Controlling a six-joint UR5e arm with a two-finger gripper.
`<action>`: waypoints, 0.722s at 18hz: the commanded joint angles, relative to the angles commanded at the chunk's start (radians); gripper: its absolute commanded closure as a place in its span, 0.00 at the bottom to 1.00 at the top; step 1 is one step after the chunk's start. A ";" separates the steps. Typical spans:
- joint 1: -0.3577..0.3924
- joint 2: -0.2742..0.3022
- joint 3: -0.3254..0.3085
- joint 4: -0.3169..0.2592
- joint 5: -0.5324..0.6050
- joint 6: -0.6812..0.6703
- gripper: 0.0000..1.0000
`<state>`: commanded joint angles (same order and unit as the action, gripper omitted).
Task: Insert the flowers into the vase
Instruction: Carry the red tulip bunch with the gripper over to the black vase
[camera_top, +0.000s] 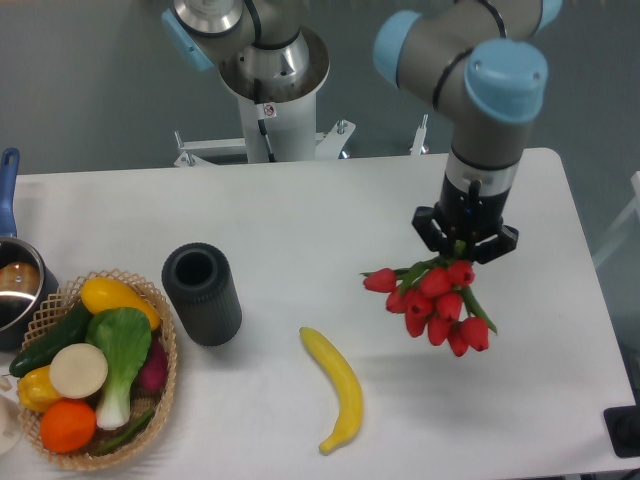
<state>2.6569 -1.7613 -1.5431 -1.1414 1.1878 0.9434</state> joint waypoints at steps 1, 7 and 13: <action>-0.003 0.023 -0.024 0.035 -0.034 0.000 1.00; -0.057 0.109 -0.147 0.268 -0.218 -0.083 1.00; -0.057 0.167 -0.181 0.272 -0.545 -0.107 1.00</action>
<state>2.6001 -1.5940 -1.7241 -0.8698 0.6431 0.8361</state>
